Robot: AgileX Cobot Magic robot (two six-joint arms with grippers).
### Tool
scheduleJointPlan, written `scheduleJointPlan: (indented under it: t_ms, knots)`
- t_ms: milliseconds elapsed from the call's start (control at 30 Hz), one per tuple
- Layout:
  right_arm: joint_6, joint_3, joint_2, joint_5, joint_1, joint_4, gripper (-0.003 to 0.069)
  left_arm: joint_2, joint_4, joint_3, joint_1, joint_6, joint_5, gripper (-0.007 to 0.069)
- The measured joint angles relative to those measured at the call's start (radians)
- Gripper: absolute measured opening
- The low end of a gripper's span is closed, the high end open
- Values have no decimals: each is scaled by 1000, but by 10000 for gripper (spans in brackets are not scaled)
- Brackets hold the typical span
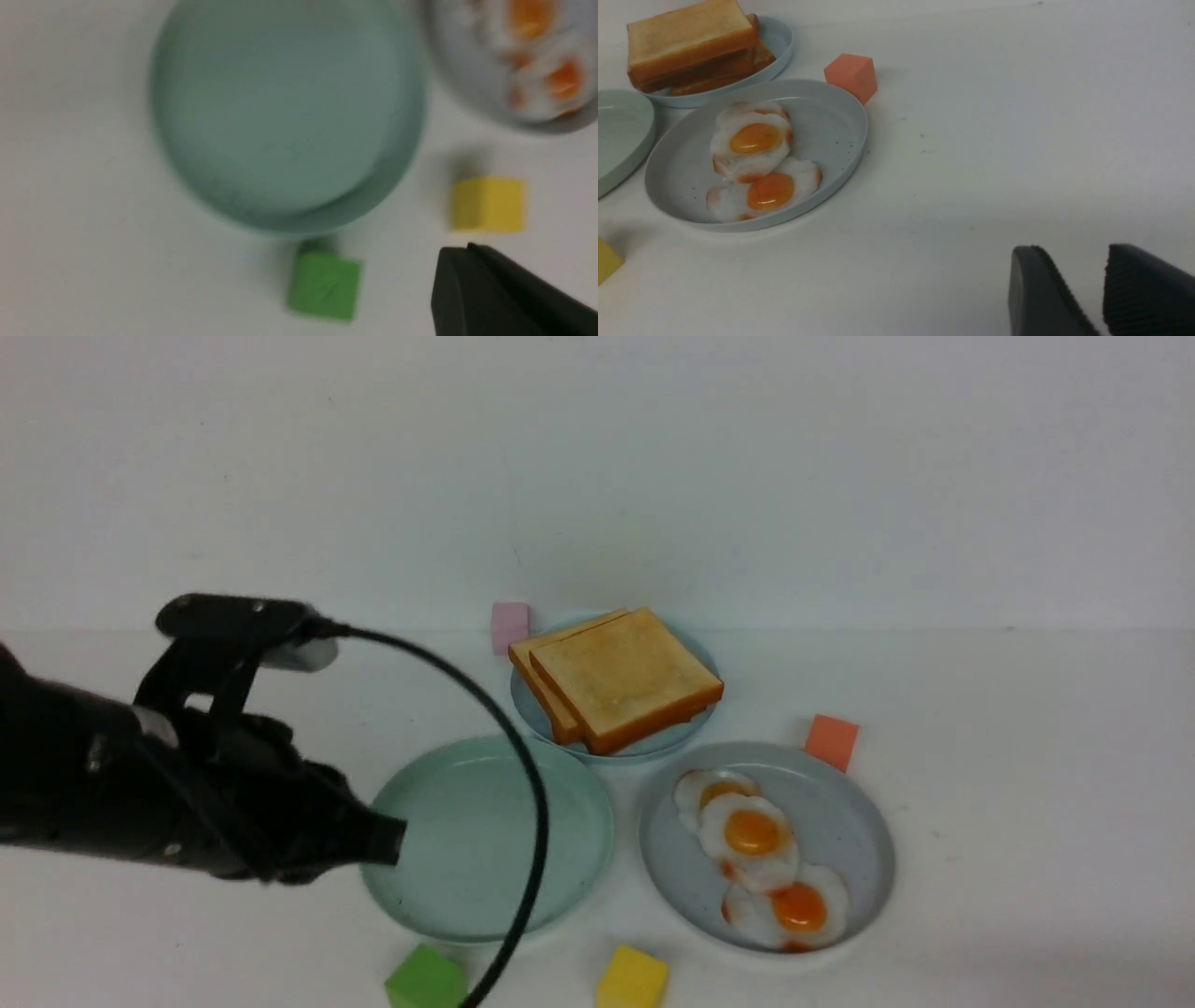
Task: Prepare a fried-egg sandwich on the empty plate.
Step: Use the left arm to grab a slice of bread
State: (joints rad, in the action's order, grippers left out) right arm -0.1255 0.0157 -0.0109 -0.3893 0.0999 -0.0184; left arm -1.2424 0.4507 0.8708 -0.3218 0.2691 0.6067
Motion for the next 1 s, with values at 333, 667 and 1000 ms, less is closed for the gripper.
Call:
scheduleJointPlan:
  t_ms: [333,667,1000]
  knots:
    - [0,0,0,0,0,0,241,-400,-34,471,-30,-9,291,-13]
    - [0,0,0,0,0,0,241,-661,-391,825,-248,-90,370,-13]
    - [0,0,0,0,0,0,241,-922,-395,1089,-249,-55,288,66]
